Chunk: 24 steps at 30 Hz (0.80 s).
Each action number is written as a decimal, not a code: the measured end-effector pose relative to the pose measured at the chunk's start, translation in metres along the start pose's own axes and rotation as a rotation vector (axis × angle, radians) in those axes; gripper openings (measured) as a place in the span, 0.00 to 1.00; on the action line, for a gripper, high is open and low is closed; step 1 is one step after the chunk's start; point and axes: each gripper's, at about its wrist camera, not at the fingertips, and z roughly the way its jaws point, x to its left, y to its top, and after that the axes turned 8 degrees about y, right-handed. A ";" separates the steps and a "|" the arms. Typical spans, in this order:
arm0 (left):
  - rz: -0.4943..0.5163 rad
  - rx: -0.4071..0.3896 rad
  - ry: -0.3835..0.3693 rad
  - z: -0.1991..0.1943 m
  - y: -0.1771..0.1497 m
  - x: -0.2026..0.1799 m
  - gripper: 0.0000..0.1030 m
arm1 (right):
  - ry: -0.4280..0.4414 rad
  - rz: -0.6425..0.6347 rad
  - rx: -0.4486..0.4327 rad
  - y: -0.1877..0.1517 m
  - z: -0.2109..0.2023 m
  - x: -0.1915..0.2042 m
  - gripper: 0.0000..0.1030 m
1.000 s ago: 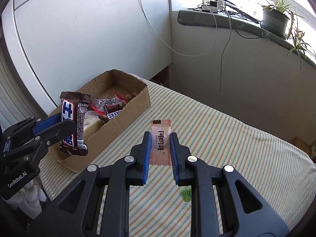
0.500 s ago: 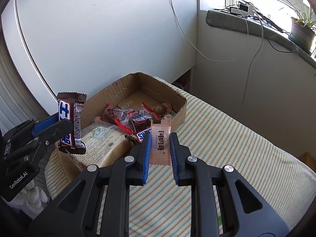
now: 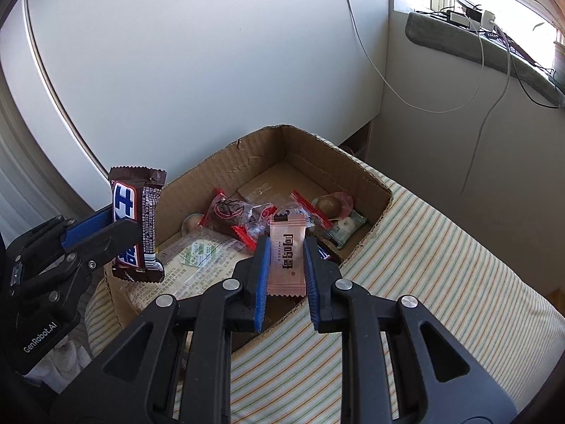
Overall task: Organize snacks
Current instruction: 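Carry the pink packet and chocolate bar over the box and open both grippers, then move both grippers back from the box to the green candies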
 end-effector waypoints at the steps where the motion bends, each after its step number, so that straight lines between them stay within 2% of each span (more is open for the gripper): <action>1: 0.000 0.000 0.001 0.001 0.001 0.000 0.18 | 0.002 -0.001 0.003 0.001 0.002 0.001 0.19; 18: 0.016 -0.002 0.016 0.005 0.002 -0.004 0.19 | 0.007 -0.017 0.007 0.002 0.010 0.005 0.20; 19: 0.016 -0.002 0.019 0.005 0.002 -0.004 0.19 | 0.004 -0.018 0.007 0.001 0.010 0.004 0.27; 20: 0.015 -0.002 0.021 0.005 0.002 -0.004 0.19 | 0.000 -0.019 0.004 0.002 0.009 0.005 0.39; 22: 0.014 -0.004 0.022 0.005 0.003 -0.003 0.23 | -0.011 -0.024 -0.009 0.002 0.007 0.005 0.52; 24: 0.010 -0.007 0.028 0.004 0.003 -0.003 0.31 | -0.020 -0.030 -0.021 0.002 0.004 0.005 0.56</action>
